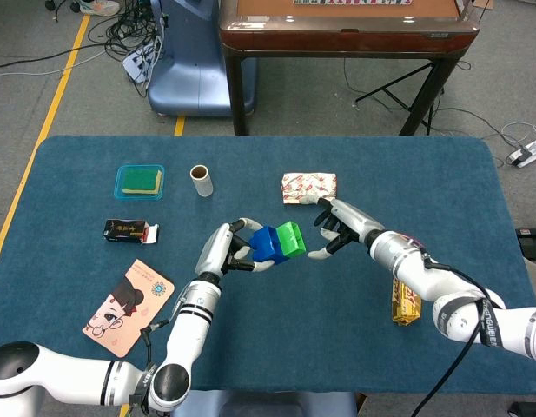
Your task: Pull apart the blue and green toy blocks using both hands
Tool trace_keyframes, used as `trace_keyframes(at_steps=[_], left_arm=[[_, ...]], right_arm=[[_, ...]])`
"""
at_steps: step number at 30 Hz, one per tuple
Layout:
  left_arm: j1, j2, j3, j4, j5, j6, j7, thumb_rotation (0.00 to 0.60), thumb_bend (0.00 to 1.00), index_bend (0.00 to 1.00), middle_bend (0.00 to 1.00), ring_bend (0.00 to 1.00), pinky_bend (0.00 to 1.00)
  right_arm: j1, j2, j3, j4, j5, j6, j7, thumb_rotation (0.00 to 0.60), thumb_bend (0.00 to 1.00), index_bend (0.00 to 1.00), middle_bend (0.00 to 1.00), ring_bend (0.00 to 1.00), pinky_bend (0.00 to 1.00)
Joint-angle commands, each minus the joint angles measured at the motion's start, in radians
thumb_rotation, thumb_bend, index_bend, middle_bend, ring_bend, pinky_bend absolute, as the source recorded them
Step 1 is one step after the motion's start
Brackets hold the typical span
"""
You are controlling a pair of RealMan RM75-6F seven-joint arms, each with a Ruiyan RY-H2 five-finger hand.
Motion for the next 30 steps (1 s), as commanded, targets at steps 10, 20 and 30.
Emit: trace_keyframes(at_steps=[10, 20, 30], left_arm=[[0.005, -0.004, 0.006, 0.003, 0.013, -0.008, 0.008, 0.6, 0.0, 0.61, 1.0, 1.0, 1.0], [0.007, -0.007, -0.001, 0.003, 0.012, -0.012, 0.011, 0.6, 0.0, 0.61, 1.0, 1.0, 1.0], [0.011, -0.005, 0.003, 0.004, 0.012, -0.014, 0.016, 0.6, 0.0, 0.61, 1.0, 1.0, 1.0]], right_arm=[[0.036, -0.056, -0.024, 0.006, 0.077, 0.051, -0.019, 0.6, 0.0, 0.12, 1.0, 1.0, 1.0], [0.05, -0.08, -0.034, 0.02, 0.094, 0.044, -0.029, 0.6, 0.0, 0.12, 1.0, 1.0, 1.0], [0.058, -0.106, -0.045, 0.023, 0.122, 0.083, -0.043, 0.6, 0.0, 0.34, 1.0, 1.0, 1.0]])
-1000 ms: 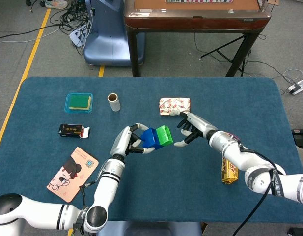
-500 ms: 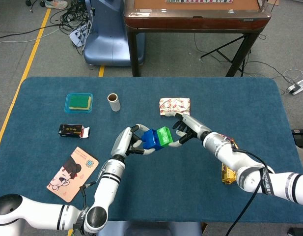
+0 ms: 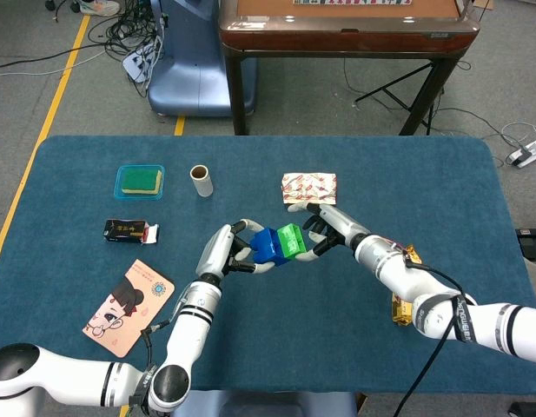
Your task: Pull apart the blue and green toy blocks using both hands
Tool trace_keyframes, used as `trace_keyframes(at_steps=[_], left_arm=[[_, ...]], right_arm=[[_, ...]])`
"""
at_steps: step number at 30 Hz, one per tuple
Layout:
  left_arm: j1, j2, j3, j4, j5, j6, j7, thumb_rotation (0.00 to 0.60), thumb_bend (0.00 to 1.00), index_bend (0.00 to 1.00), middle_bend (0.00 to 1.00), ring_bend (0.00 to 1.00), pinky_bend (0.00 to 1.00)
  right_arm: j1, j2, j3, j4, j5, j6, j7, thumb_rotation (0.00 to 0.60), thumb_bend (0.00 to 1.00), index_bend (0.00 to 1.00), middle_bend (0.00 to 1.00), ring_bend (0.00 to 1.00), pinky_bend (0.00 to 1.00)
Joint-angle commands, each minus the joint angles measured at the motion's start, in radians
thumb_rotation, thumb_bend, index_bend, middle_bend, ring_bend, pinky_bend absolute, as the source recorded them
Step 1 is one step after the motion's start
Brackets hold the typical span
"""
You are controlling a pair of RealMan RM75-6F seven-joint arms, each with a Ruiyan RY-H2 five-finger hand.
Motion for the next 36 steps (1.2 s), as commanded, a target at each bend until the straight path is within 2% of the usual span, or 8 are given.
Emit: trace_keyframes(at_steps=[1, 8, 17, 24, 36], left_arm=[[0.001, 0.002, 0.003, 0.003, -0.002, -0.003, 0.004, 0.6, 0.0, 0.61, 1.0, 1.0, 1.0], [0.005, 0.004, 0.003, 0.005, -0.005, -0.015, 0.001, 0.6, 0.0, 0.61, 1.0, 1.0, 1.0], [0.013, 0.01, 0.004, 0.005, -0.006, -0.017, -0.003, 0.6, 0.0, 0.61, 1.0, 1.0, 1.0], [0.014, 0.017, 0.002, 0.005, -0.009, -0.02, 0.001, 0.6, 0.0, 0.61, 1.0, 1.0, 1.0], [0.0, 0.01, -0.003, 0.019, -0.026, -0.024, 0.015, 0.6, 0.0, 0.61, 1.0, 1.0, 1.0]], right_arm=[[0.001, -0.01, -0.004, 0.001, 0.007, 0.019, -0.008, 0.6, 0.0, 0.38, 1.0, 1.0, 1.0], [0.005, -0.032, -0.013, -0.002, 0.024, 0.062, -0.039, 0.6, 0.0, 0.53, 1.0, 1.0, 1.0], [-0.005, -0.043, -0.004, -0.002, 0.023, 0.073, -0.05, 0.6, 0.17, 0.63, 1.0, 1.0, 1.0], [-0.021, -0.039, 0.003, -0.003, 0.015, 0.073, -0.052, 0.6, 0.25, 0.66, 1.0, 1.0, 1.0], [-0.099, -0.006, 0.044, -0.019, -0.047, 0.069, -0.006, 0.6, 0.26, 0.68, 1.0, 1.0, 1.0]])
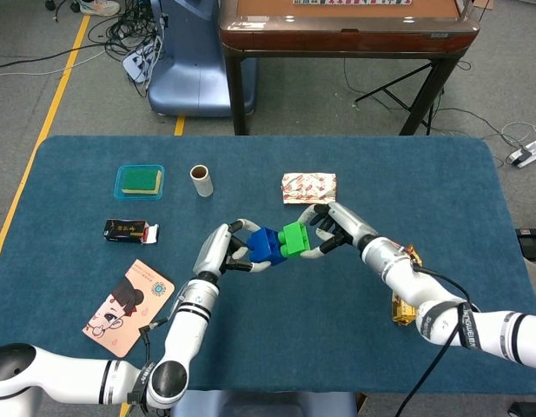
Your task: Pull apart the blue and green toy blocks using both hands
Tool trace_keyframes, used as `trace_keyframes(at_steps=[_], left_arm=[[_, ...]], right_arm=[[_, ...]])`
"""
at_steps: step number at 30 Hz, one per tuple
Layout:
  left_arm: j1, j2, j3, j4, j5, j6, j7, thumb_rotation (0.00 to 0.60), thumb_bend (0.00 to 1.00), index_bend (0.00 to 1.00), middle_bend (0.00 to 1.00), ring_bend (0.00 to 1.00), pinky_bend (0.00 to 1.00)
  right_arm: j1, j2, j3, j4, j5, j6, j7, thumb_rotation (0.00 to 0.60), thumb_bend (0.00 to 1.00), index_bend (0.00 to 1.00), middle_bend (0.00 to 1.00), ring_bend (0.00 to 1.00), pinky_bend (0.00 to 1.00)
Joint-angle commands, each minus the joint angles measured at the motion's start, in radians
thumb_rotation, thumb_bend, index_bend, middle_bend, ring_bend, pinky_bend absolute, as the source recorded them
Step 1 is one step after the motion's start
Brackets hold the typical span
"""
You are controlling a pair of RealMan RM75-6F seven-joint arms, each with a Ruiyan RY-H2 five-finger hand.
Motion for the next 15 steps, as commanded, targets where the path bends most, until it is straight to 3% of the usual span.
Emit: trace_keyframes(at_steps=[1, 8, 12, 15], left_arm=[[-0.004, -0.004, -0.001, 0.005, -0.002, -0.003, 0.001, 0.6, 0.0, 0.61, 1.0, 1.0, 1.0], [-0.011, -0.011, 0.004, 0.044, -0.014, -0.005, 0.012, 0.6, 0.0, 0.61, 1.0, 1.0, 1.0], [-0.015, -0.015, 0.032, 0.074, -0.02, -0.015, 0.039, 0.6, 0.0, 0.59, 1.0, 1.0, 1.0], [-0.02, -0.029, 0.05, 0.105, -0.016, -0.019, 0.049, 0.6, 0.0, 0.54, 1.0, 1.0, 1.0]], right_arm=[[-0.023, 0.014, 0.013, -0.009, -0.024, 0.0, 0.013, 0.6, 0.26, 0.68, 1.0, 1.0, 1.0], [-0.06, 0.029, 0.004, -0.014, -0.069, 0.019, -0.002, 0.6, 0.26, 0.68, 1.0, 1.0, 1.0], [-0.064, 0.017, -0.033, 0.001, -0.082, 0.048, -0.058, 0.6, 0.26, 0.68, 1.0, 1.0, 1.0], [-0.062, -0.018, -0.079, 0.011, -0.089, 0.147, -0.159, 0.6, 0.26, 0.68, 1.0, 1.0, 1.0]])
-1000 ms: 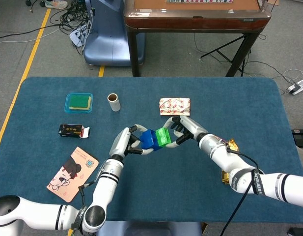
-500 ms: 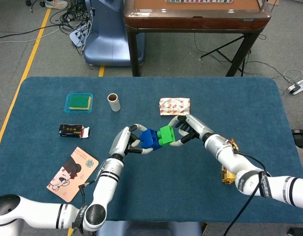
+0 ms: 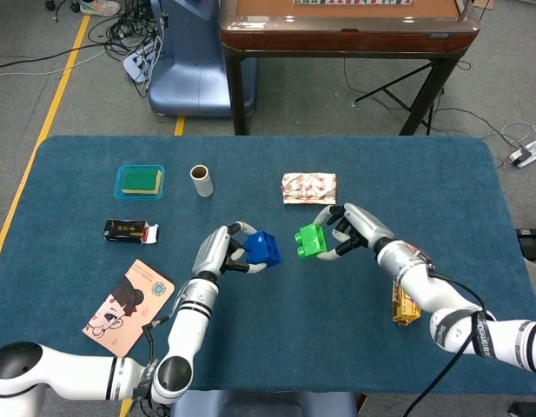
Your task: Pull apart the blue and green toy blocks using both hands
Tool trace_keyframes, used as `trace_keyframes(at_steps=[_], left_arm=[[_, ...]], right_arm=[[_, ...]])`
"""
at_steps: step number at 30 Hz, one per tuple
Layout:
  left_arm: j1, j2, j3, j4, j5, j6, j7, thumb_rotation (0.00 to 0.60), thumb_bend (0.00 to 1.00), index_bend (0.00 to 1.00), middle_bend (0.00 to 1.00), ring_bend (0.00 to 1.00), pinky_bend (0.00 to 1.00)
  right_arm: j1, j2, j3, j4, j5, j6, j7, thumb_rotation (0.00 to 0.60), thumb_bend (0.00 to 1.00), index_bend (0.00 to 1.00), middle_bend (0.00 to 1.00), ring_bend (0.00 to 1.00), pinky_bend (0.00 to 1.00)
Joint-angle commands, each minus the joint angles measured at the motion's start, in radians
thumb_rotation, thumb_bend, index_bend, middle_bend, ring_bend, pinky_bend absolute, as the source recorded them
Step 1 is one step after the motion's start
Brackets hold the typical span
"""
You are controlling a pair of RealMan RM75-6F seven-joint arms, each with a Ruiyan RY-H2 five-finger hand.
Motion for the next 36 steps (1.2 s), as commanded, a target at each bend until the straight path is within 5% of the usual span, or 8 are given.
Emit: trace_keyframes(at_steps=[1, 6, 12, 17, 28, 32, 36], left_arm=[[-0.006, -0.013, 0.016, 0.029, 0.001, -0.008, 0.013, 0.6, 0.0, 0.53, 1.0, 1.0, 1.0], [-0.022, -0.034, 0.037, 0.087, 0.013, -0.018, 0.045, 0.6, 0.0, 0.46, 1.0, 1.0, 1.0], [-0.029, -0.049, 0.049, 0.119, 0.011, -0.029, 0.074, 0.6, 0.0, 0.09, 1.0, 1.0, 1.0], [-0.017, -0.055, 0.06, 0.13, 0.046, -0.01, 0.074, 0.6, 0.0, 0.0, 1.0, 1.0, 1.0], [0.052, 0.02, 0.101, 0.042, 0.127, 0.046, 0.089, 0.6, 0.0, 0.0, 0.97, 0.98, 1.0], [0.088, 0.073, 0.163, 0.016, 0.234, 0.108, 0.125, 0.6, 0.0, 0.0, 0.8, 0.84, 1.0], [0.135, 0.125, 0.224, 0.009, 0.349, 0.181, 0.145, 0.6, 0.0, 0.01, 0.55, 0.62, 0.87]], right_arm=[[0.001, -0.047, -0.061, 0.013, -0.007, 0.13, -0.131, 0.6, 0.25, 0.68, 0.99, 1.0, 1.0], [0.01, -0.11, -0.096, 0.016, 0.046, 0.268, -0.284, 0.6, 0.16, 0.55, 0.96, 1.0, 1.0], [0.007, -0.159, -0.077, 0.039, 0.078, 0.299, -0.327, 0.6, 0.0, 0.21, 0.94, 1.0, 1.0], [-0.019, -0.17, -0.055, 0.037, 0.039, 0.31, -0.317, 0.6, 0.0, 0.06, 0.92, 1.0, 1.0], [-0.14, -0.105, -0.061, -0.049, -0.13, 0.405, -0.299, 0.6, 0.0, 0.04, 0.83, 0.96, 1.0], [-0.207, -0.059, -0.091, -0.067, -0.232, 0.453, -0.3, 0.6, 0.0, 0.12, 0.67, 0.81, 0.96], [-0.287, -0.029, -0.118, -0.071, -0.352, 0.53, -0.271, 0.6, 0.0, 0.17, 0.53, 0.64, 0.85]])
